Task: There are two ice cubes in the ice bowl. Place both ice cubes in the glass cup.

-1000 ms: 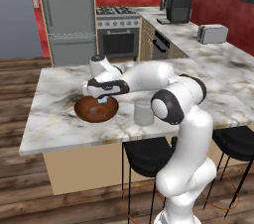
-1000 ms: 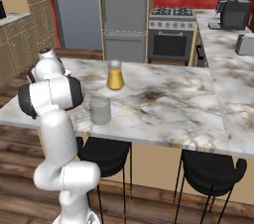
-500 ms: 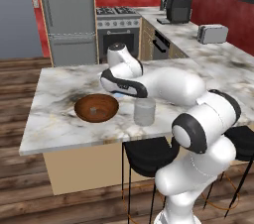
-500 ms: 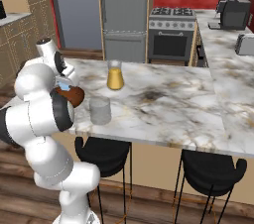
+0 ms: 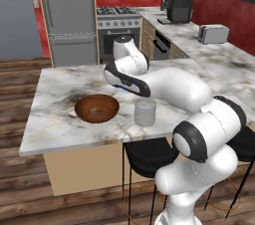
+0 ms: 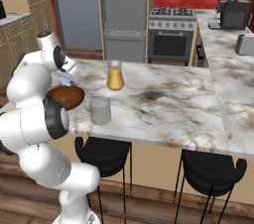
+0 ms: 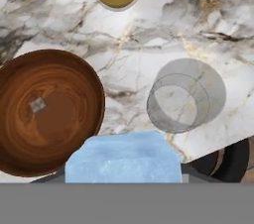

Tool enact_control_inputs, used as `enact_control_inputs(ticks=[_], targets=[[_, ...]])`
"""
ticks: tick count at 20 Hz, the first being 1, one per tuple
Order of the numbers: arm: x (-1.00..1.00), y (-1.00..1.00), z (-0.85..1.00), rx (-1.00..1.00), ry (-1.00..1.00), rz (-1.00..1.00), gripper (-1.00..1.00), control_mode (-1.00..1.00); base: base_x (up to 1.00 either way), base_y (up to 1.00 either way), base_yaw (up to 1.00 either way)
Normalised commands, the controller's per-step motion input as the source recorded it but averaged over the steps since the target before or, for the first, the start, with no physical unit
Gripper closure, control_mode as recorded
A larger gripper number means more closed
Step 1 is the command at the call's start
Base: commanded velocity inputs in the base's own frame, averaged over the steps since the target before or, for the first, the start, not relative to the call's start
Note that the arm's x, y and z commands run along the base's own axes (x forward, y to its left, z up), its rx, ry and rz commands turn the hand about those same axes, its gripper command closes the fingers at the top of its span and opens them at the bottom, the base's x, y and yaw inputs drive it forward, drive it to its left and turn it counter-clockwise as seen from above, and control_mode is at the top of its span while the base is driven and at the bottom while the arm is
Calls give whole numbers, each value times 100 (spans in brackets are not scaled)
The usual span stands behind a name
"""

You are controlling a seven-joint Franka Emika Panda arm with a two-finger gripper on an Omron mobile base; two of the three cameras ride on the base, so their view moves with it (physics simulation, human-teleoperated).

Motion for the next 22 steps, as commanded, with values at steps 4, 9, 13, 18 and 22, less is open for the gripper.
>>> enact_control_inputs(ticks=[4, 9, 13, 18, 22], targets=[[0, -6, 36, 0, 10, -2, 100, -100, 0, 0, 0], [0, -36, 10, 2, 10, -1, 100, -100, 0, 0, 0], [-2, -56, 0, 4, 2, 0, 100, -100, 0, 0, 0], [1, -26, 0, 1, 1, -2, 100, -100, 0, 0, 0], [13, -27, 0, 5, 8, 0, 100, -100, 0, 0, 0]])
